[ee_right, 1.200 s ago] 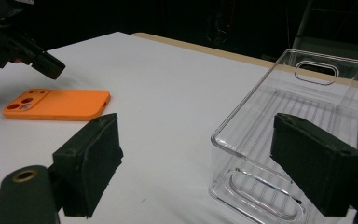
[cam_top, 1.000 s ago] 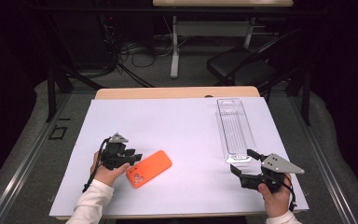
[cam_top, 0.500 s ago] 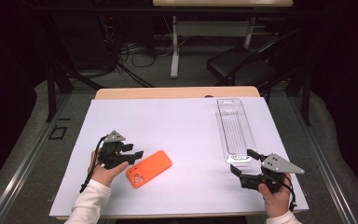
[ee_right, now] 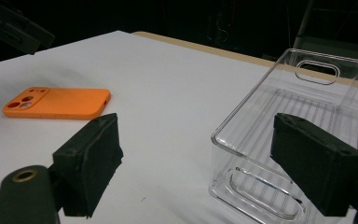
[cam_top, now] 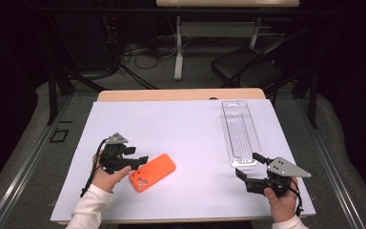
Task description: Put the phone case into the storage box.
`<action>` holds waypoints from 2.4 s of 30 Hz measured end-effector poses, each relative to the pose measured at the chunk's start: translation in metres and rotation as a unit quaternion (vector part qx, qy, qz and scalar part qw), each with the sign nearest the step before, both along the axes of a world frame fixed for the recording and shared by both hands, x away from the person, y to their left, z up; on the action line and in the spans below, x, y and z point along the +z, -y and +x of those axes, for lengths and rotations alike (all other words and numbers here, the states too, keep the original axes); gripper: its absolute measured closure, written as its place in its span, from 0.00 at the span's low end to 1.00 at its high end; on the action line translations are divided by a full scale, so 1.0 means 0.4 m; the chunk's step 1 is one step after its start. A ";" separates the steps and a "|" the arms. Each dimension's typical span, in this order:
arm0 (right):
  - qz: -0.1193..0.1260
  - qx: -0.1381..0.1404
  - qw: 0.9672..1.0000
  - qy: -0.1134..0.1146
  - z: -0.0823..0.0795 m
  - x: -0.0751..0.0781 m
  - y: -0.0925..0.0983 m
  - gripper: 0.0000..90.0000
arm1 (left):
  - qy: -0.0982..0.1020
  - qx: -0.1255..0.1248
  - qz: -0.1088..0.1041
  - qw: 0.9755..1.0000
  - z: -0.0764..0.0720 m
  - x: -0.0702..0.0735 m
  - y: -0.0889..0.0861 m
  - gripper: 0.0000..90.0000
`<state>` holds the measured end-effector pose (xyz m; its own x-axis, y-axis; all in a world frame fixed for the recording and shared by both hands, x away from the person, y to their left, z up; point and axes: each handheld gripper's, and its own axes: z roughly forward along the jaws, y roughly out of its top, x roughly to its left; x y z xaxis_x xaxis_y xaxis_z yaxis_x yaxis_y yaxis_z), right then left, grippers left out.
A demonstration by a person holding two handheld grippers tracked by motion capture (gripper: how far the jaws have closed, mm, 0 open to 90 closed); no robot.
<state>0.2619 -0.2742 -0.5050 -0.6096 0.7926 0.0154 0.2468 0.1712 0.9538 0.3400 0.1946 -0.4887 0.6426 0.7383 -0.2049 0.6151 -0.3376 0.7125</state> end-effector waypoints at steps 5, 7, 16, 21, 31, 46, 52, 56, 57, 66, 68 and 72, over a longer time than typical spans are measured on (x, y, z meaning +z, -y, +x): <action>0.001 0.001 1.000 0.002 0.001 -0.001 -0.001 0.17 | 0.000 -0.001 0.002 1.000 0.000 0.002 0.001 0.23; 0.001 0.001 1.000 0.002 0.001 -0.001 0.000 0.17 | -0.002 0.001 0.000 1.000 0.000 0.003 0.000 0.21; 0.001 0.002 1.000 0.002 0.001 -0.001 -0.001 0.17 | -0.004 -0.003 -0.004 1.000 -0.002 0.008 -0.003 0.17; 0.000 0.001 1.000 0.001 0.001 -0.001 -0.001 0.17 | -0.008 -0.016 0.004 1.000 -0.003 0.010 0.002 0.13; 0.002 0.001 1.000 0.000 0.003 -0.003 -0.004 0.17 | -0.025 -0.047 0.037 0.998 0.005 0.011 0.035 0.01; 0.002 -0.001 1.000 -0.005 0.003 -0.005 -0.001 0.17 | -0.047 -0.087 0.108 0.989 0.036 0.018 0.085 0.01; 0.001 -0.001 1.000 -0.005 0.004 -0.005 -0.002 0.17 | -0.048 -0.084 0.116 0.989 0.043 0.009 0.088 0.01; 0.002 0.000 1.000 -0.006 0.005 -0.007 -0.003 0.17 | -0.058 -0.080 0.100 0.990 0.048 0.003 0.085 0.01; 0.003 0.000 1.000 -0.005 0.006 -0.008 -0.004 0.17 | -0.057 -0.077 0.102 0.990 0.050 0.003 0.085 0.01; 0.004 -0.001 1.000 -0.009 0.007 -0.009 -0.003 0.17 | -0.050 -0.085 0.129 0.987 0.054 0.007 0.092 0.01; 0.003 -0.001 1.000 -0.009 0.007 -0.009 -0.003 0.17 | -0.051 -0.084 0.140 0.985 0.055 0.008 0.095 0.01; 0.003 -0.001 1.000 -0.009 0.008 -0.009 -0.004 0.17 | -0.058 -0.087 0.147 0.984 0.061 0.003 0.095 0.01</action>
